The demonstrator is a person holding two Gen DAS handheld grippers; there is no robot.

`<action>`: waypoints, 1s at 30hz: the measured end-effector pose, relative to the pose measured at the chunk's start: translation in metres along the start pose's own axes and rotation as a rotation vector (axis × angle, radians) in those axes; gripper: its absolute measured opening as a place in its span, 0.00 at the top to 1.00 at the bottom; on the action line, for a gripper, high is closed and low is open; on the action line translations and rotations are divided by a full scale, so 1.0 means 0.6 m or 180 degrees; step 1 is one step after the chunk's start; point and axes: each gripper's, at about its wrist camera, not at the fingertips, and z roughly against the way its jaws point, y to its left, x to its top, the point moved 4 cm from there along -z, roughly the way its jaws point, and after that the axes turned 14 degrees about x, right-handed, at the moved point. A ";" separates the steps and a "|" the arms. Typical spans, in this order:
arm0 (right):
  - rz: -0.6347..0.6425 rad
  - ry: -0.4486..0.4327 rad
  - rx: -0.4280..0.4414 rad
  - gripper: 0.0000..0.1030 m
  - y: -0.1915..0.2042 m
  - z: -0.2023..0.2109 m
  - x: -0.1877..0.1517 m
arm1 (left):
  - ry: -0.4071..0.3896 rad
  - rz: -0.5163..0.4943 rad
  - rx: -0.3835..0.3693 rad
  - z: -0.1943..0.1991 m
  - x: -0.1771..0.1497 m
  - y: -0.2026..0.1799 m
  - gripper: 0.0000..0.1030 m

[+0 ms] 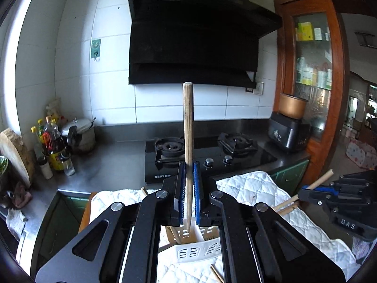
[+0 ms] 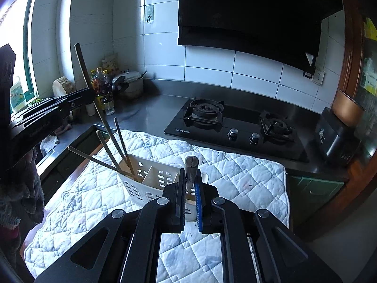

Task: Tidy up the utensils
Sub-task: 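Lower the chopsticks into the holder and open both tools, then move both tools back down toward the last loose chopsticks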

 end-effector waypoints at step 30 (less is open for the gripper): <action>-0.0124 0.0200 -0.0006 0.92 -0.019 -0.070 -0.033 | 0.0459 0.0074 -0.0071 -0.068 -0.057 0.015 0.89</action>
